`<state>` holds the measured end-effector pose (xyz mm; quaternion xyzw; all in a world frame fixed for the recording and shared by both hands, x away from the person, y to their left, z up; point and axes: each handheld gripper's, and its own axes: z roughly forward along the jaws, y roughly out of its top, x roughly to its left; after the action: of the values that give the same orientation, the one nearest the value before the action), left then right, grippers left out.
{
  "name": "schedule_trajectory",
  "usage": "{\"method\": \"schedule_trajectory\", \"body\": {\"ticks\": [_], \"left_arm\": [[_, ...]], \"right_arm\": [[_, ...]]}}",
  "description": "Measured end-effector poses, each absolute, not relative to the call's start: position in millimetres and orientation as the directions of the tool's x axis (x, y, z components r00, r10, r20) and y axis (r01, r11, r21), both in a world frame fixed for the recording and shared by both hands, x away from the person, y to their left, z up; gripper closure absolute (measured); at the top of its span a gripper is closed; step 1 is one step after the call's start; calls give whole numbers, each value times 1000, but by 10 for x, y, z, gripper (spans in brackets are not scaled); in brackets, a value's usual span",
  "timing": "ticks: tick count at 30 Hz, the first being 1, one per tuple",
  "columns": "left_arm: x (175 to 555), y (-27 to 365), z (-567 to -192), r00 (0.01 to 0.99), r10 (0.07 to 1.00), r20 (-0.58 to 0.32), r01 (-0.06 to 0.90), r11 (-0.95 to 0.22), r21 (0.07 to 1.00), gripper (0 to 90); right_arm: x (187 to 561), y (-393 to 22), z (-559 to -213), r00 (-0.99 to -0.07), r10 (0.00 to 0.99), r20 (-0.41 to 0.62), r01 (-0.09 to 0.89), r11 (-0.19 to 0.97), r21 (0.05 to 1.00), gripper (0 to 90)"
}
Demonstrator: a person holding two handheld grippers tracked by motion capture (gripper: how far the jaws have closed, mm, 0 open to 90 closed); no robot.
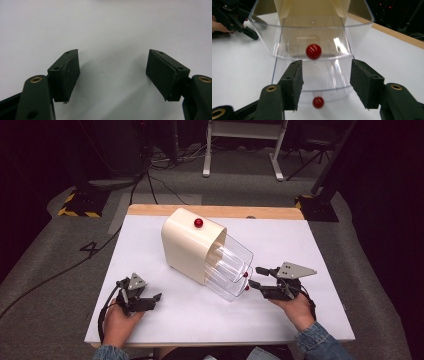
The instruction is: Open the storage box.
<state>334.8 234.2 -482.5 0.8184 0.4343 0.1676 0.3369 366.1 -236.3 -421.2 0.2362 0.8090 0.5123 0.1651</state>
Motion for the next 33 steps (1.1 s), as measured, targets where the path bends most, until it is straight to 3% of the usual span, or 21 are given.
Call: {"method": "schedule_trajectory", "body": {"ticks": [19, 33], "left_arm": [[3348, 2342, -4826, 566, 824, -18, 598, -395, 698, 273], [3348, 2341, -4827, 566, 824, -22, 599, -393, 698, 273]], "right_arm": [[3567, -3095, -4349, -750, 661, 15, 358, 388, 849, 433], [3580, -3585, -4597, -668, 743, 47, 500, 401, 767, 370]]}}
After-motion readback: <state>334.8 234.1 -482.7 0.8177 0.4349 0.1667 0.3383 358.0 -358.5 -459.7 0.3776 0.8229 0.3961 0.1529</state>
